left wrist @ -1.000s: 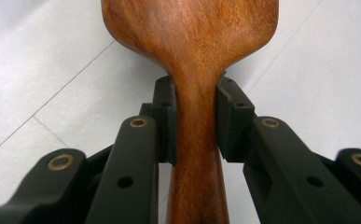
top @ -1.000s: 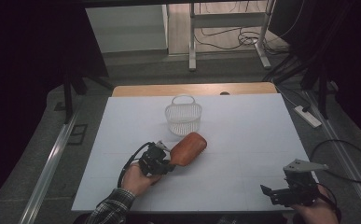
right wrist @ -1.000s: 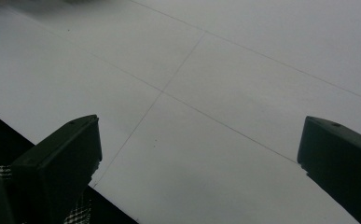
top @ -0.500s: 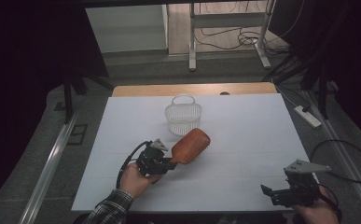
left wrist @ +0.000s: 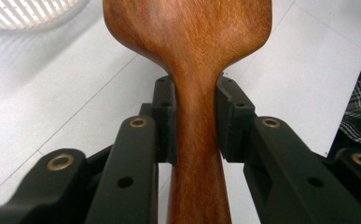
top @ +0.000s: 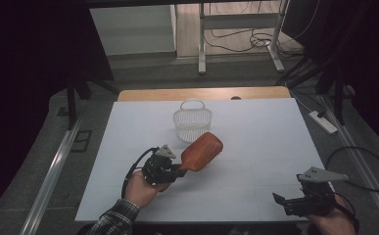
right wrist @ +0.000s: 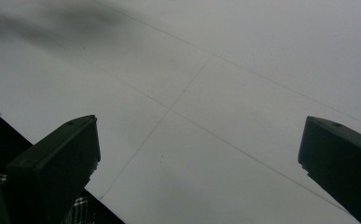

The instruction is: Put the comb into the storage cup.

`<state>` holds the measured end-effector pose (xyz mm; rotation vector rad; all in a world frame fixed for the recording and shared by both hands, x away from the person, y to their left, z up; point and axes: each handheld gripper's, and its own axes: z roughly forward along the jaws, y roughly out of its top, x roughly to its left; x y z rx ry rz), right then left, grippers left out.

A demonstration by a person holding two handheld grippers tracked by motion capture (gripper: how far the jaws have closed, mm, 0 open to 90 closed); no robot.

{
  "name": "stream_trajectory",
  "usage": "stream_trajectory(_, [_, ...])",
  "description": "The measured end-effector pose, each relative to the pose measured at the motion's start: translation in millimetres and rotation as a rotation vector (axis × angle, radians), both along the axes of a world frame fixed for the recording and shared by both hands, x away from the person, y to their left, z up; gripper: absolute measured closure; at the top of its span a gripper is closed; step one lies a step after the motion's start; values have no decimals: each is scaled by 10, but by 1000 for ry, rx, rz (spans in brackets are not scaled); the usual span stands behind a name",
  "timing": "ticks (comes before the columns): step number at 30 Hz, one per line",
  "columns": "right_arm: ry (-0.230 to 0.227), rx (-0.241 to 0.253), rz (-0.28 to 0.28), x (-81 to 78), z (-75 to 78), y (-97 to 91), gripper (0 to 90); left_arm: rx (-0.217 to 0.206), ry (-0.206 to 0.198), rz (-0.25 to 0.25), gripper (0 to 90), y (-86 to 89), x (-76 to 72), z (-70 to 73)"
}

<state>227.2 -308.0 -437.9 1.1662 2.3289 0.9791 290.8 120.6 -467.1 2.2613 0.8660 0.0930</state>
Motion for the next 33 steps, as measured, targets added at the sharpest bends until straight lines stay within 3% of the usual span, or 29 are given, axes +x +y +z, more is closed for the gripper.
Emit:
stream_trajectory(6, [-32,9,35,28,23,43,0,-13,-19,1,719,23,-13,35])
stream_trajectory(9, [-25,13,33,40,32,50,0,-22,-29,4,718,29,-18,50])
stream_trajectory(20, [-72,94,67,131,107,113,0,-48,-42,-2,718,32,-23,76])
stream_trajectory(24, [-68,92,83,171,126,161,0,-60,-44,-4,718,39,-19,89])
stream_trajectory(33, [-41,140,116,307,139,313,0,-83,-55,-3,717,43,-23,116])
